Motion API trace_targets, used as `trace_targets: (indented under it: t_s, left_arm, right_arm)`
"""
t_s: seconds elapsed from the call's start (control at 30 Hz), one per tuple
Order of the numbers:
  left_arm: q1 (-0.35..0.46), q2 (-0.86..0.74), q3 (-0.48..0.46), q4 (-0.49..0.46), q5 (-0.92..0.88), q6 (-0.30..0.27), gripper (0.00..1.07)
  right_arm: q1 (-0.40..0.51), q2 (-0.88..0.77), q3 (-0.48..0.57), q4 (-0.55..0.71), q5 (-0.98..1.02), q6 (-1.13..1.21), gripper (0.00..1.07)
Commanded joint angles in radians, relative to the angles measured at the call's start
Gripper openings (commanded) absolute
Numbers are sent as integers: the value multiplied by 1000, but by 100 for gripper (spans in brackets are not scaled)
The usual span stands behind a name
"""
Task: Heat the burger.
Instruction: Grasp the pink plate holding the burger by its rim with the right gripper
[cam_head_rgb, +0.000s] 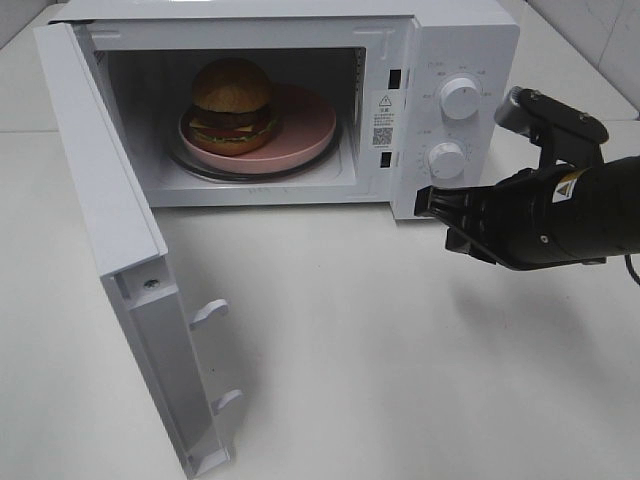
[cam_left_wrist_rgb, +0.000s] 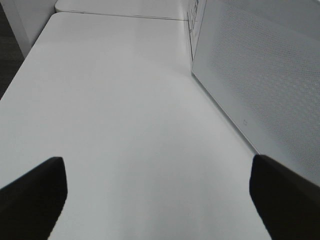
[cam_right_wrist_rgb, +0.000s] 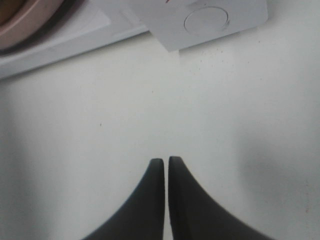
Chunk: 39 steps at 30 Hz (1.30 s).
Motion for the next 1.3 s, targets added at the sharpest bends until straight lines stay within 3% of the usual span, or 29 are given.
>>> trace_targets:
  t_s: [0.03,0.23,0.7,0.83,0.9,1.03,1.1,1.3]
  left_arm:
    - [3,-14,0,-10,-17,0,91]
    - [3,-14,0,-10,-17,0,91]
    - [3,-14,0,-10,-17,0,91]
    - [3,-14,0,-10,-17,0,91]
    - [3,-14,0,-10,-17,0,91]
    - [3,-14,0,-10,-17,0,91]
    - [3,-14,0,-10,-17,0,91]
    - [3,-14,0,-10,-17,0,91]
  right_arm:
    - [-3,-23,-40,-3,153,-193,1]
    - [-3,-24,-109,-3,345,-401,1]
    - [-3,-24,-221,-56,399,-623,3]
    - [-3,-24,-234,-83,406,-785,3]
    - [-3,-24,-234,-113,439,-1055,3]
    - [-3,-24,-234,-118,443,-1248,3]
    - [-3,-24,-234,-118,443,-1469,3]
    - [-3,-24,-234,-137,442,-1689,4]
